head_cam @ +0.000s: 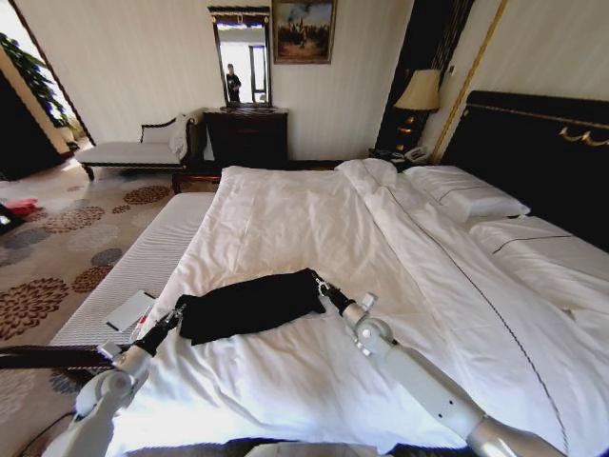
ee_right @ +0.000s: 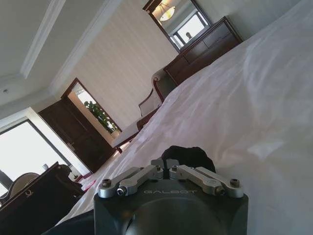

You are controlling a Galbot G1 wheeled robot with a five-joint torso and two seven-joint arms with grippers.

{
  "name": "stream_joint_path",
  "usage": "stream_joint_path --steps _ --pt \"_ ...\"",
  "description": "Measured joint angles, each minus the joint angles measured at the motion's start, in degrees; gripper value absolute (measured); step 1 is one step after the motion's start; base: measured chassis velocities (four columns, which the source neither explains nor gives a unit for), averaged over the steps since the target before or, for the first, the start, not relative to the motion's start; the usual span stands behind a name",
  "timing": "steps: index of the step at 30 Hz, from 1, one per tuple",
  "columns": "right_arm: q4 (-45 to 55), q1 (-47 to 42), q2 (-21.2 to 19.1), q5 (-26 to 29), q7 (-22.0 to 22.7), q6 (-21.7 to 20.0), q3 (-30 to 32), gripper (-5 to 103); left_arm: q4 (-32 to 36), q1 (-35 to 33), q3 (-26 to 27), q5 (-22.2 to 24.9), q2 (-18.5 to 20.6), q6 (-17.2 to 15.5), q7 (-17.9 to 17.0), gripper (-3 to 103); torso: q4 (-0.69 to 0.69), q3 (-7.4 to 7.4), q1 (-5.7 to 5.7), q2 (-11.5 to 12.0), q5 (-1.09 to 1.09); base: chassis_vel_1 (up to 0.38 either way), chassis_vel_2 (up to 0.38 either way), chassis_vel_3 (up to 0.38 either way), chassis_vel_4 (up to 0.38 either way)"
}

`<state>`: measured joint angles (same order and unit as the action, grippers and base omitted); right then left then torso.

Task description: Fold the clothes on the bed.

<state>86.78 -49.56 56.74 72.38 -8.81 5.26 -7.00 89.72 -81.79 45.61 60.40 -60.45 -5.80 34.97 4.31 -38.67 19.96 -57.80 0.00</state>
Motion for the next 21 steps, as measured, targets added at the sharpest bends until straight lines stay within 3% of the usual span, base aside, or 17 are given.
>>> stream_joint_path --steps 11,17,21 --pt "1.1 -2.5 -0.5 -0.9 -0.1 0.0 0.7 1 0.5 -2.2 1.2 -0.8 -1.6 0.8 2.2 1 0.00 0.00 0.00 0.0 0.00 0.000 0.000 0.000 0.000" --pt "3.2 -4.6 -1.2 -0.8 -0.2 0.0 2.6 1 1.2 -3.9 2.2 -1.4 -2.6 1.5 4.8 1 0.00 0.00 0.00 0.0 0.00 0.000 0.000 0.000 0.000" --pt "5.6 -6.9 -1.9 -0.9 -0.6 0.2 4.1 1 1.4 -5.3 3.2 -2.4 -3.1 2.7 8.3 1 0.00 0.00 0.00 0.0 0.00 0.000 0.000 0.000 0.000"
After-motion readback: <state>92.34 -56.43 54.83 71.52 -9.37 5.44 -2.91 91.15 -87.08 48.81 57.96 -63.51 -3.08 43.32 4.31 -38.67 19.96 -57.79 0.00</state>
